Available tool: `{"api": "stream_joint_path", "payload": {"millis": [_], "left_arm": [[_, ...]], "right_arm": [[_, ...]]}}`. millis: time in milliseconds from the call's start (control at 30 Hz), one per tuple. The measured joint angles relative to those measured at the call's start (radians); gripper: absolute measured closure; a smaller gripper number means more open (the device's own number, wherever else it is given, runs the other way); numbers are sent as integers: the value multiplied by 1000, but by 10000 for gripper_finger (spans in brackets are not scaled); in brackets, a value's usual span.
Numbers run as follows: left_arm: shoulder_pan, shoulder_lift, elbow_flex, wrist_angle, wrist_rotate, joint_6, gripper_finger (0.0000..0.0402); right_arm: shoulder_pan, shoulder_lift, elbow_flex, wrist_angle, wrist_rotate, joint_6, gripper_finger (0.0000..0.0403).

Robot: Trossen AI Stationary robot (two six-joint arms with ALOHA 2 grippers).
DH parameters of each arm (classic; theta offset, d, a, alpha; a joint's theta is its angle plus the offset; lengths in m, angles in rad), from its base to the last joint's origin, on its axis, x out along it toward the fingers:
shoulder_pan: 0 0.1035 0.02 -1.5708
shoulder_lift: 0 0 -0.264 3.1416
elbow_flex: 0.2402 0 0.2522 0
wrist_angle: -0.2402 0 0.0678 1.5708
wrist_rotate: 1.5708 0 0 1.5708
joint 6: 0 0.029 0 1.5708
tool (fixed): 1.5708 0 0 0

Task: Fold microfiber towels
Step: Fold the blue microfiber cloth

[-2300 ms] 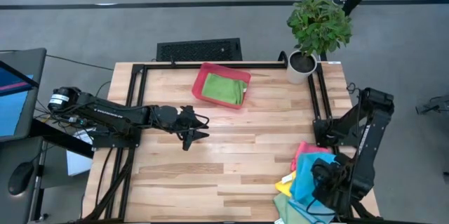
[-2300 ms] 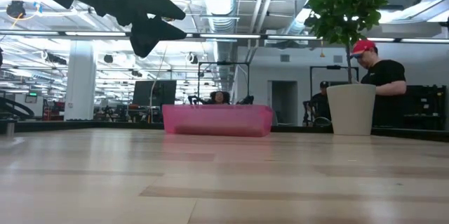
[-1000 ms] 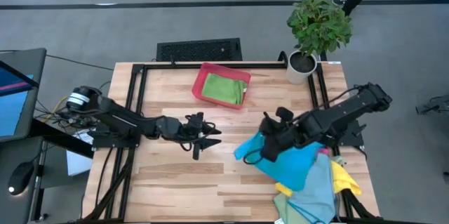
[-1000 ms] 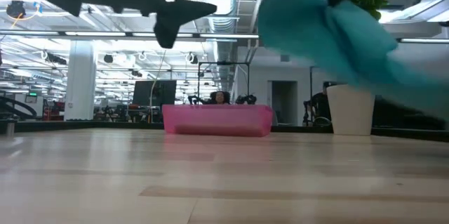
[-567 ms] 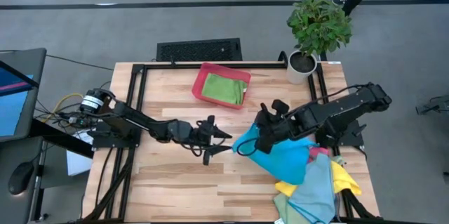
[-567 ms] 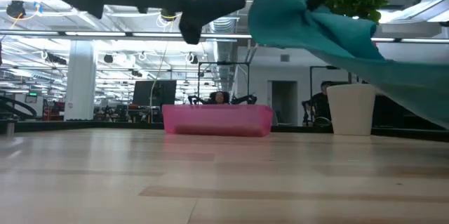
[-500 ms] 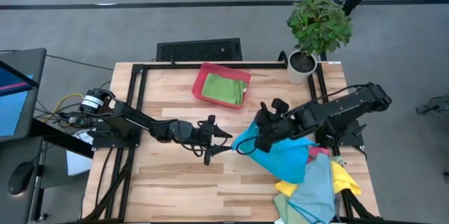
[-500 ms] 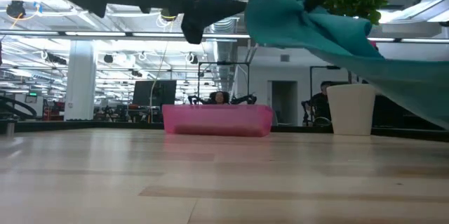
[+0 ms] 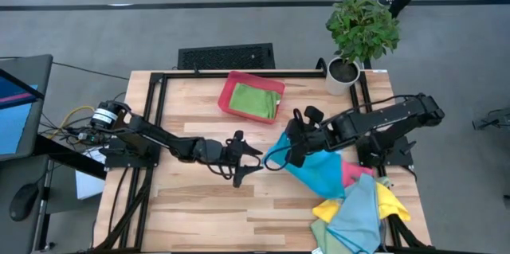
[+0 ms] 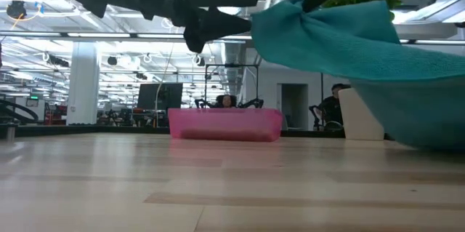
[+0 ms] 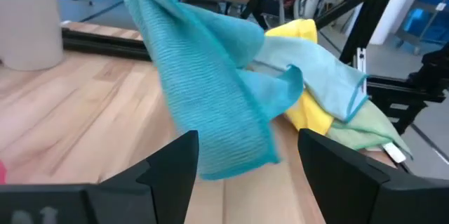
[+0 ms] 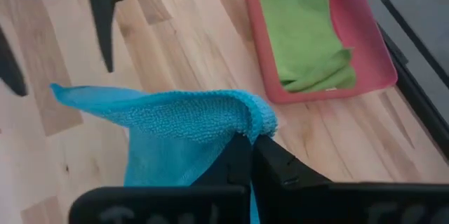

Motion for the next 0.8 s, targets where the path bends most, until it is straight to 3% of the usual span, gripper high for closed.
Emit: {"api": "stream_joint_path", "payload": {"millis": [800], "left_arm": [[-37, 0, 0, -89, -152, 16, 164]], "right_arm": [[-6, 0, 0, 48, -3, -24, 373]]}}
